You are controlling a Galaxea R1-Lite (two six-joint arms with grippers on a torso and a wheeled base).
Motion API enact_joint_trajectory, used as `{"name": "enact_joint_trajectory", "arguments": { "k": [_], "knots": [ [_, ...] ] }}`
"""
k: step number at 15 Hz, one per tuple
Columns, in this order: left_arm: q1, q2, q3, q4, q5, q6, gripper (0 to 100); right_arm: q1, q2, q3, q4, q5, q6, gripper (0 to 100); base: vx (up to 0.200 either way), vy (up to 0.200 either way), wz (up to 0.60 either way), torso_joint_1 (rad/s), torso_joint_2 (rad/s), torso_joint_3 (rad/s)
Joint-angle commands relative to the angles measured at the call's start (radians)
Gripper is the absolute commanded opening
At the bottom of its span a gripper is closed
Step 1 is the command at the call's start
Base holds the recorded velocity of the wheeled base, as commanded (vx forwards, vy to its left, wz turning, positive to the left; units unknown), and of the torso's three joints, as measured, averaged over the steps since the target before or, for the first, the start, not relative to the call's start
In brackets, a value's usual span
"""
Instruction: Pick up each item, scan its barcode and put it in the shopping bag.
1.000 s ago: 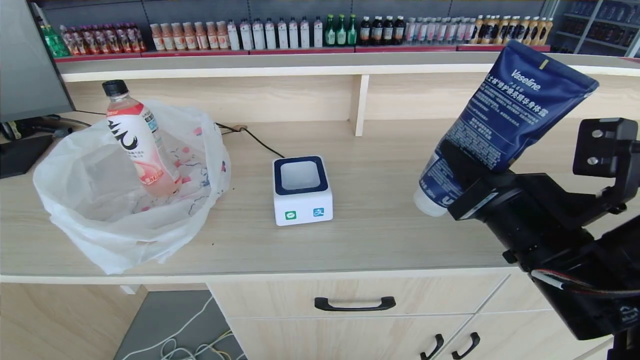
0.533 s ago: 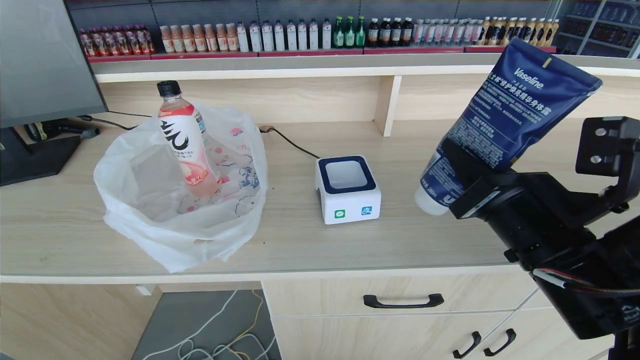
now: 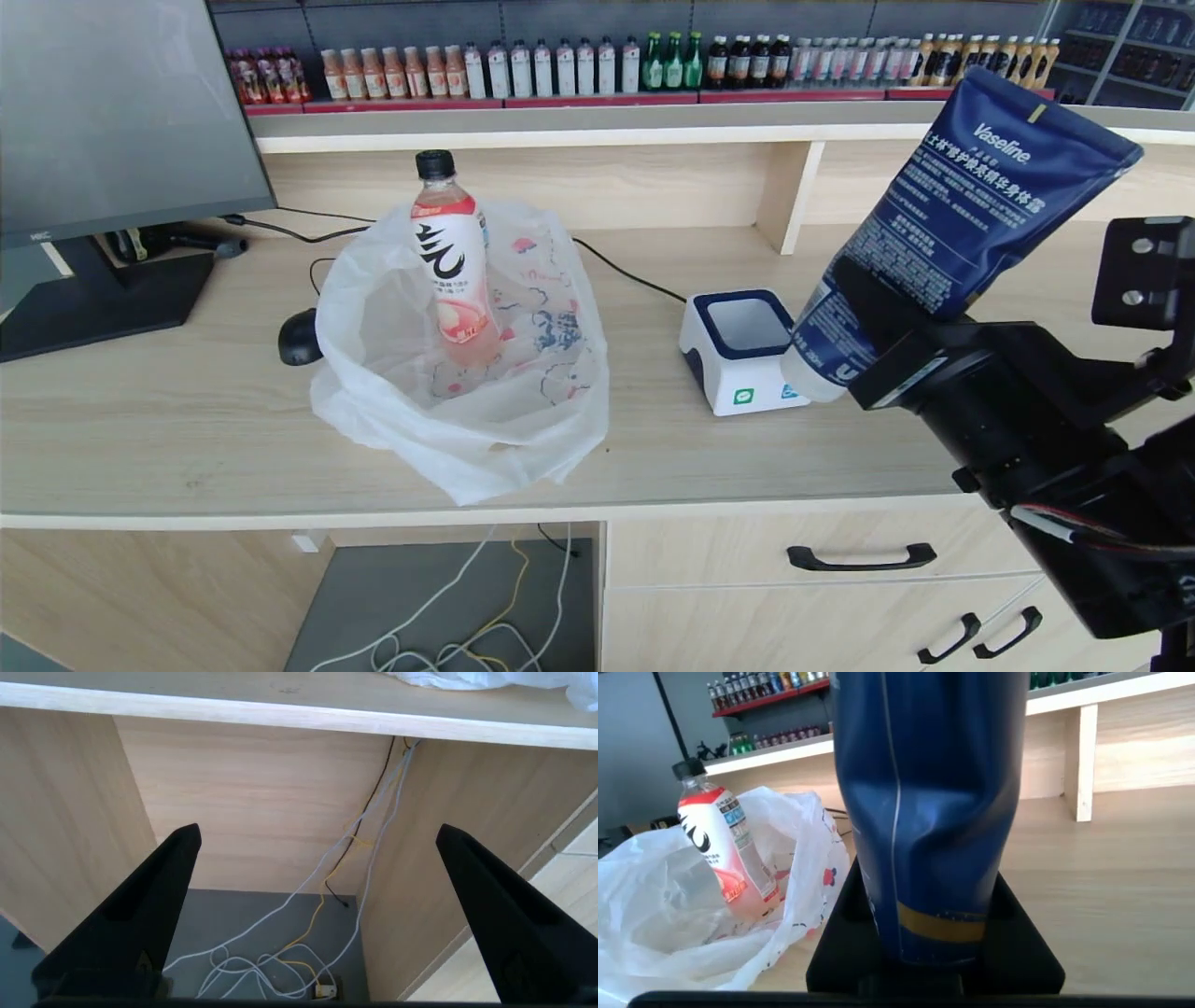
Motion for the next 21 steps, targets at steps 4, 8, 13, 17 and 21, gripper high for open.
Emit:
{"name": "enact_joint_trajectory", "arguments": {
  "k": [4,8,13,17,21],
  "knots": [
    [-0.001,0.000,0.000,0.000,0.000,0.003,100,-0.003,-0.015,0.005,-0.001,0.000,0.000,0,0.000,0.050,0.00,-0.002,0.00,0.001],
    [-0.001,0.000,0.000,0.000,0.000,0.003,100,-0.010,-0.016,0.022,-0.001,-0.002,-0.008,0,0.000,0.000,0.00,0.000,0.00,0.000],
    [-0.001,0.000,0.000,0.000,0.000,0.003,100,-0.115,-0.021,0.048,-0.001,0.141,-0.153,0,0.000,0.000,0.00,0.000,0.00,0.000],
    [-0.001,0.000,0.000,0.000,0.000,0.003,100,-0.122,0.004,-0.002,-0.001,0.135,-0.273,0,0.000,0.000,0.00,0.000,0.00,0.000],
    [-0.001,0.000,0.000,0.000,0.000,0.003,100,-0.135,0.067,-0.124,-0.001,0.139,-0.416,0,0.000,0.000,0.00,0.000,0.00,0.000]
  ]
}}
